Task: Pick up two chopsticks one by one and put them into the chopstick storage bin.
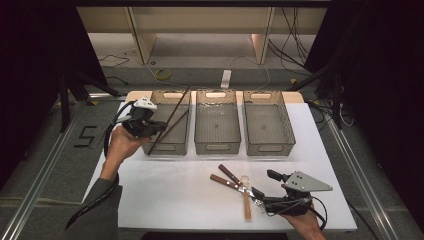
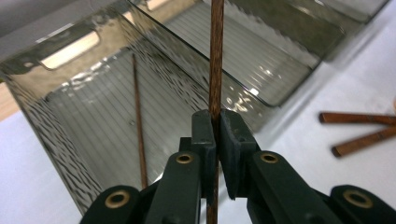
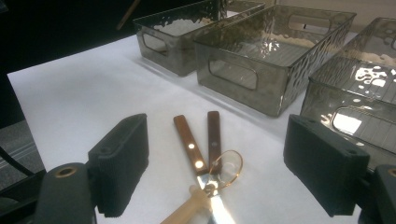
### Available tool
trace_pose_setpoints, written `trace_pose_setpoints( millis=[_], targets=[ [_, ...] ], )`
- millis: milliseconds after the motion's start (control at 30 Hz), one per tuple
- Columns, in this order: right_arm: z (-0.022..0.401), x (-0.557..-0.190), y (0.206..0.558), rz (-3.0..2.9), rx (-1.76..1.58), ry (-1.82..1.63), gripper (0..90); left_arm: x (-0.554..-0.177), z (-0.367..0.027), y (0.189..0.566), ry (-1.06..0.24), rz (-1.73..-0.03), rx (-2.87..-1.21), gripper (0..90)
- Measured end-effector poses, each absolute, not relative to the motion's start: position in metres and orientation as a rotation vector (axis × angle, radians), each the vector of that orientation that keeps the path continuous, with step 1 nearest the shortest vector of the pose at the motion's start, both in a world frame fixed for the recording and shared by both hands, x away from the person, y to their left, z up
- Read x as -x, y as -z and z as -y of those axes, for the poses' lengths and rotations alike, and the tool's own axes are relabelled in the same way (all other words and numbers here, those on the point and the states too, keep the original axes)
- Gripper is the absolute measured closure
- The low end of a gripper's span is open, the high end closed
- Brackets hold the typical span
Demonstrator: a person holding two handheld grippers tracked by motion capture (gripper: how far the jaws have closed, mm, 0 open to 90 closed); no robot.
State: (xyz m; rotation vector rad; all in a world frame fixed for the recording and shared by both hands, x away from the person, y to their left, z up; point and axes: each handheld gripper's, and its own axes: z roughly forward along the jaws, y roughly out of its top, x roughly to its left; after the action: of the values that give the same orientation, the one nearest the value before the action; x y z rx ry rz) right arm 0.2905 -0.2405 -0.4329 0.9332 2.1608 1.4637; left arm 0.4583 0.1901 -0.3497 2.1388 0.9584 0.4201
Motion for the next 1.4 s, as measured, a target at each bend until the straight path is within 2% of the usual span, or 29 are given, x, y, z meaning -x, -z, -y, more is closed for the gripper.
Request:
trace_pose_setpoints(
  millis=[400, 1000, 1400],
  targets=[
    [0.241, -0.291, 0.434, -2.16, -0.938, -1.466, 23.0, -0.472, -0.206, 0.348, -0.455, -1.001, -2.037, 84.2],
    [0.241, -0.292, 0.435, -2.155, -0.951, -1.464, 23.1, -0.495, -0.216, 0.352, -0.501, -1.014, -2.001, 84.2],
    [0.241, -0.292, 0.435, -2.157, -0.956, -1.472, 23.2, -0.507, -0.216, 0.374, -0.48, -1.091, -2.004, 84.1]
  ],
)
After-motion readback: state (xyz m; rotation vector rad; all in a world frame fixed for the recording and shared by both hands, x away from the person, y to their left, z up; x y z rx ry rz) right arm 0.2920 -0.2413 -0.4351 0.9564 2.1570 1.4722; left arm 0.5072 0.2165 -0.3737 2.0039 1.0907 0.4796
